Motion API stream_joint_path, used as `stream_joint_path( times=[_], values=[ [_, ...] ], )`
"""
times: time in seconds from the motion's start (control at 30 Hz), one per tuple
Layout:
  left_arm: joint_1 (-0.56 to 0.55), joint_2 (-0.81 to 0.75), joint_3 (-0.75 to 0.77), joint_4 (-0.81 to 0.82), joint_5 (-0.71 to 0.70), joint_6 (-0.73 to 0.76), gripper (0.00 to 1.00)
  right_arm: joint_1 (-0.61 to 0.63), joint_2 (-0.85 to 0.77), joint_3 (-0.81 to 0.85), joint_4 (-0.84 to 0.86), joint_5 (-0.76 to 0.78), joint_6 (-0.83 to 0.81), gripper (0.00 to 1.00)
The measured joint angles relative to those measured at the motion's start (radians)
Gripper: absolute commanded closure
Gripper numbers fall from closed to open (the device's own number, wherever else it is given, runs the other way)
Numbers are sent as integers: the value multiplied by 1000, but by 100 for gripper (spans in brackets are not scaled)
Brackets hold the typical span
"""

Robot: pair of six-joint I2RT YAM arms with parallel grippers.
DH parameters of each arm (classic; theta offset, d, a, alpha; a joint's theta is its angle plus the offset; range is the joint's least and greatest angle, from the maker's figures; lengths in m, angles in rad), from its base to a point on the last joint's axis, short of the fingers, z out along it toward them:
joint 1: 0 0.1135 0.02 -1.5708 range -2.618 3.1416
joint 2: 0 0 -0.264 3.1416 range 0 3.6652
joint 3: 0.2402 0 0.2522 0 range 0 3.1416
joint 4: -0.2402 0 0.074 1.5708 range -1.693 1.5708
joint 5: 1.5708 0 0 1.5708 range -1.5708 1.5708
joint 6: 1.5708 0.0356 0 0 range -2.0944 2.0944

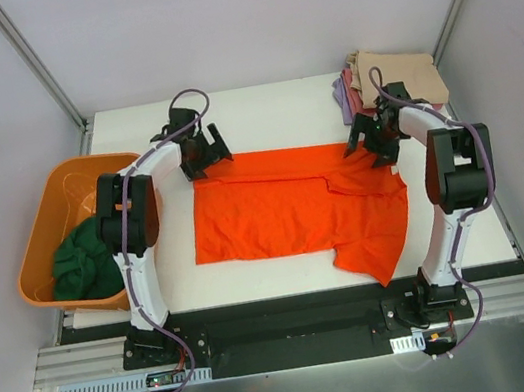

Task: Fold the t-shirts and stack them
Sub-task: Fold the flattened tshirt in 1/3 of the way, then grap the side of the flattened tshirt closest away from the robot with both arms

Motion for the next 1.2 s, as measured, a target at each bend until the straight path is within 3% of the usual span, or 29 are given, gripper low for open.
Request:
stream_joint_path(
  times=[0.33, 0.5, 0.67, 0.8, 1.03, 1.2],
  values=[
    [0, -4, 5, -5, -11, 5, 1, -18, -8, 17, -41, 42, -50, 4],
    [-2, -107, -55, -15, -12, 12, 1, -12, -177, -93, -36, 61, -80, 4],
    [-26, -382, -275, -11, -66, -3, 1, 60, -503, -304, -8, 145, -85, 4],
    [-97, -577, -448, -21, -122, -31, 1, 141, -671, -439, 23, 188, -68, 4],
    [-330, -759, -761, -66, -224, -156, 6, 164, -815, -631, 38, 233, -24, 4],
    [-345, -906, -923, -119, -289, -287, 14, 164, -844, -639, 51, 240, -20, 4]
  ],
)
